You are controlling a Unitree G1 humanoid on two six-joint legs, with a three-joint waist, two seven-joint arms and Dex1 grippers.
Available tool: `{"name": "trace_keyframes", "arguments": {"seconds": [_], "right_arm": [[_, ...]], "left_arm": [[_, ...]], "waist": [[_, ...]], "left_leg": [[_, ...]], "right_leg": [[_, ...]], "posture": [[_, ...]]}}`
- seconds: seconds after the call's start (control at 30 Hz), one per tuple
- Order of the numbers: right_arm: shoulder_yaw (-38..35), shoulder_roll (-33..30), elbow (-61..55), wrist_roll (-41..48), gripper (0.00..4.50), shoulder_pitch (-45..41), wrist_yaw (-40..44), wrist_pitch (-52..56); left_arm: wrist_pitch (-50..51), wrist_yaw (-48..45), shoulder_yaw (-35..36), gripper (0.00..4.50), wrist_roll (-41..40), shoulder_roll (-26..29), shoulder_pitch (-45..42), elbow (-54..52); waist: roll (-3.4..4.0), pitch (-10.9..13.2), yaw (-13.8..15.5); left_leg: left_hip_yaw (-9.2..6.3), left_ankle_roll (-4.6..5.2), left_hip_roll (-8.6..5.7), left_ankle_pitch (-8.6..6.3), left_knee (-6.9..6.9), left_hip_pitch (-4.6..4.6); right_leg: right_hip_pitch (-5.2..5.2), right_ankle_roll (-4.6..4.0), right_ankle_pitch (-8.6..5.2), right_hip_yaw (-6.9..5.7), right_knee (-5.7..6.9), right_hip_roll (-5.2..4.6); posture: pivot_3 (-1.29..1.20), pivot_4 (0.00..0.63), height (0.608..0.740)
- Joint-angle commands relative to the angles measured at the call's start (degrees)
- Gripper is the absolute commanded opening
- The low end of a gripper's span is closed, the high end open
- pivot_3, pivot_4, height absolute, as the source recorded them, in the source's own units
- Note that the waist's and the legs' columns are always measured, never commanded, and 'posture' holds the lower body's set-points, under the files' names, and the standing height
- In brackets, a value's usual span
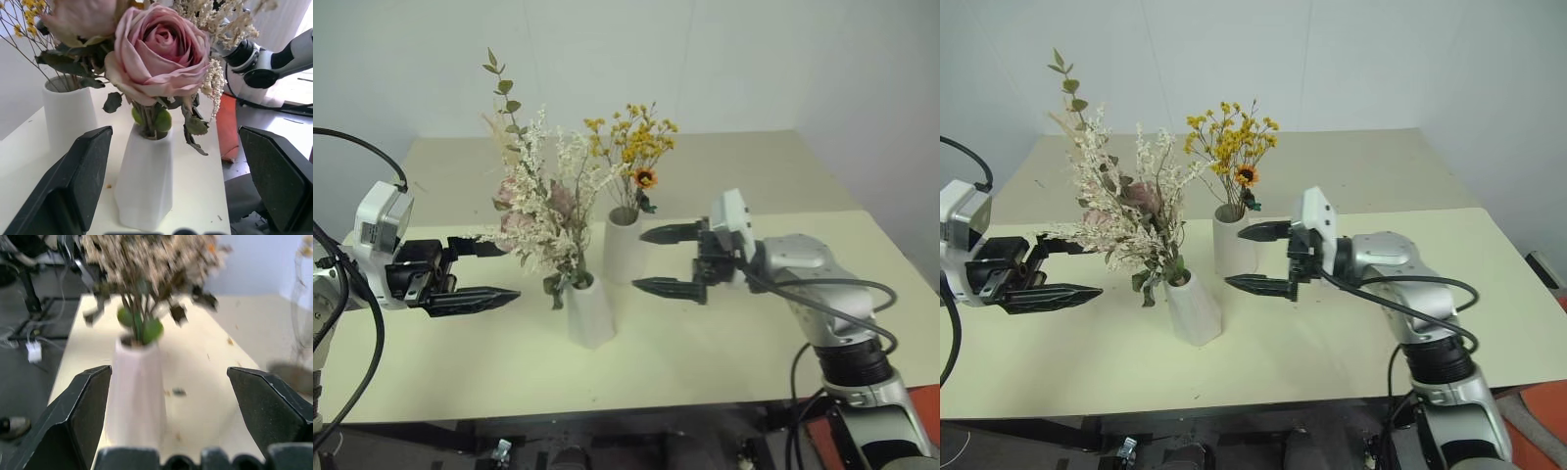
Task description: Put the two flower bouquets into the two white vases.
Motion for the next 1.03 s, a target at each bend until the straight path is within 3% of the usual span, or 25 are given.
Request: {"name": "trace_keyframes", "arguments": {"seconds": [0.03, 0.5, 1.03], "right_arm": [[-3.73, -3.40, 2.07, -0.60, 4.46, 1.10, 2.38, -3.02], [-11.35, -12.01, 11.74, -2.33, 4.46, 6.09, 6.00, -8.61], [-12.93, -14.23, 9.05, -1.24, 4.46, 6.79, 5.63, -6.65]], "left_arm": [[-0.96, -0.46, 0.78, 4.50, -0.06, 0.31, -0.81, -0.24], [-0.45, 2.21, 7.39, 4.50, -0.98, 0.96, 4.79, -3.55], [-2.19, 3.31, 4.33, 4.50, -0.04, -0.98, 2.57, -2.34]], "waist": [[0.00, 0.00, 0.01], [0.00, 0.00, -0.01], [0.00, 0.00, 0.10]], "left_leg": [[0.00, 0.00, 0.00, 0.00, 0.00, 0.00], [0.03, 0.00, -0.01, 0.00, 0.01, 0.01], [0.04, 0.00, -0.01, 0.00, 0.01, 0.00]], "right_leg": [[0.00, 0.00, 0.00, 0.00, 0.00, 0.00], [0.02, 0.01, -0.01, 0.01, -0.02, -0.02], [0.04, 0.01, -0.02, 0.01, -0.02, -0.02]], "posture": [[0.00, 0.150, 0.740], [0.00, 0.150, 0.740], [0.00, 0.150, 0.740]]}}
